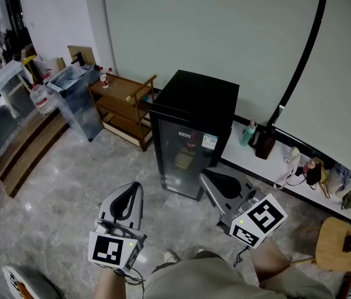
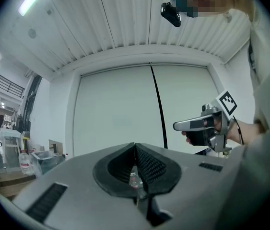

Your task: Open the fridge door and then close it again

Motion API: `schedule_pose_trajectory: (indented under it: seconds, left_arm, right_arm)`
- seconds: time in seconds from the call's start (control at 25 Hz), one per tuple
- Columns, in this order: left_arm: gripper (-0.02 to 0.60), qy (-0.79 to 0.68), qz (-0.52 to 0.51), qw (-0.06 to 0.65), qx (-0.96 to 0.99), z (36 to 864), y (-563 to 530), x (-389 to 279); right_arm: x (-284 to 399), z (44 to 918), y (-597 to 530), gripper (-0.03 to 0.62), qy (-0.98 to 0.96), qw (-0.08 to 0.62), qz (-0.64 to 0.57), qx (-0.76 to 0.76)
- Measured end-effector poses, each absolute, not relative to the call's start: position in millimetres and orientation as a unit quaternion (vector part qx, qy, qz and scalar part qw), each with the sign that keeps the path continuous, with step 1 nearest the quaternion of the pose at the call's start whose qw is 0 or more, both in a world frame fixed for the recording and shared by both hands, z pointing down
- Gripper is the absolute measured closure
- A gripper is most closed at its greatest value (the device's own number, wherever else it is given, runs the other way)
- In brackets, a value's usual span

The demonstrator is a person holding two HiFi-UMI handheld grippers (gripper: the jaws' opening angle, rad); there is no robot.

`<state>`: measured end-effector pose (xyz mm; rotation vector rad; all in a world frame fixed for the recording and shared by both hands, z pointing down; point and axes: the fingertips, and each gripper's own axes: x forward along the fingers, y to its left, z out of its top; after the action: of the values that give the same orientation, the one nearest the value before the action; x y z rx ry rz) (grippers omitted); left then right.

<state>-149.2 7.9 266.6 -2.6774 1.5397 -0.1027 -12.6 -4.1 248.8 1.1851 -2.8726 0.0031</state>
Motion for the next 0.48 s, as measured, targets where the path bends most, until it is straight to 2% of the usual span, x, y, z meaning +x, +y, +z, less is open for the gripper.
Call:
schedule_pose_trajectory:
  seconds: [0.48]
  left_arm:
    - [0.574, 0.49, -0.034, 0.018, -0.871, 274.0, -1.5, -165.4]
  right_arm:
    - [-35.6, 262.8, -13.6, 0.597, -0.925, 0.021, 0.021, 0.379]
